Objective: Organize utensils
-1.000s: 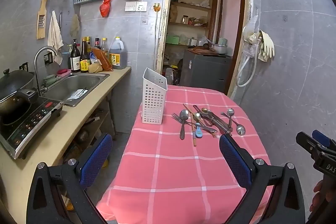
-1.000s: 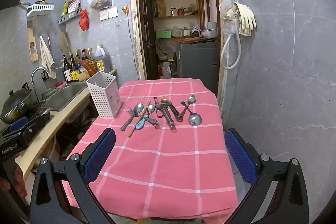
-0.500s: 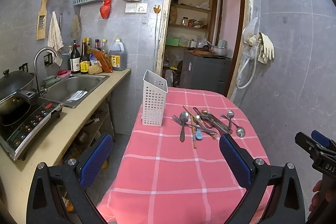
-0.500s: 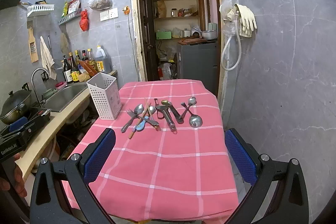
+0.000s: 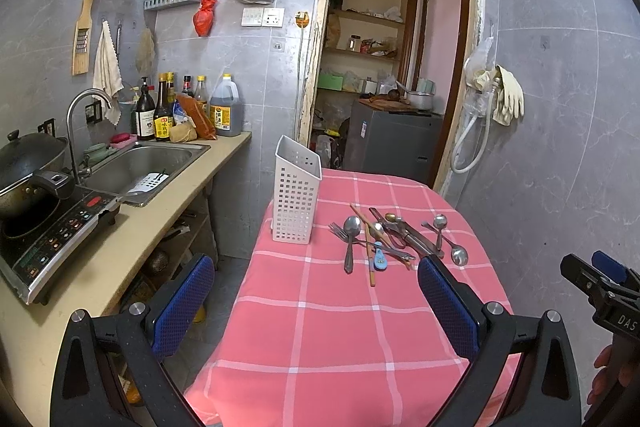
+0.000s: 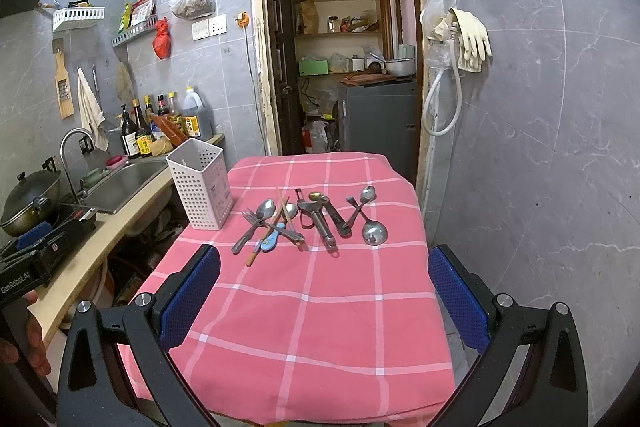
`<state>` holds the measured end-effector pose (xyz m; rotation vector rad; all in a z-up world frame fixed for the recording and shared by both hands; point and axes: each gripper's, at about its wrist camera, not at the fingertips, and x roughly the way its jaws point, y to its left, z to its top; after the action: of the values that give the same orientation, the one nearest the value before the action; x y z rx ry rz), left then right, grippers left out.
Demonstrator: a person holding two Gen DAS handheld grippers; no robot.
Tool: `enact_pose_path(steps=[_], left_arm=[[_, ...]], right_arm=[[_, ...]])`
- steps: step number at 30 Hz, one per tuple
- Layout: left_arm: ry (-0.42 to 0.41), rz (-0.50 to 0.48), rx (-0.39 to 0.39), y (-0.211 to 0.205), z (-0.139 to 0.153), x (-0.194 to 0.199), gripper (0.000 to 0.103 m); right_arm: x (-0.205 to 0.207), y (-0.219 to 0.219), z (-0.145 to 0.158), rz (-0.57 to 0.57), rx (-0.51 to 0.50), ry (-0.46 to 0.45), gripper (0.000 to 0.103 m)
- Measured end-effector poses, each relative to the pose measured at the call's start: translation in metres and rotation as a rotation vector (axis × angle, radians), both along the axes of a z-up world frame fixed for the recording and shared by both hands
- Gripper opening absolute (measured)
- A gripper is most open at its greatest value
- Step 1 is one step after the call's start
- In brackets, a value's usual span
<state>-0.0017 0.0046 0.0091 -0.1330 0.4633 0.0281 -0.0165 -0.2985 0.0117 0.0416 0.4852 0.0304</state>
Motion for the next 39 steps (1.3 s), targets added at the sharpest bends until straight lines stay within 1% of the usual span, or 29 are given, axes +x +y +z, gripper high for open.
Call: enact_pose_path(steps=[39], left_arm=[[-0.005,0.002,-0.005,0.0001,-0.0016,-0.0017,0.103]], right_arm=[[0.0038,0.0047,-0.0005,-0.003,-0.005,0.000,0.102]])
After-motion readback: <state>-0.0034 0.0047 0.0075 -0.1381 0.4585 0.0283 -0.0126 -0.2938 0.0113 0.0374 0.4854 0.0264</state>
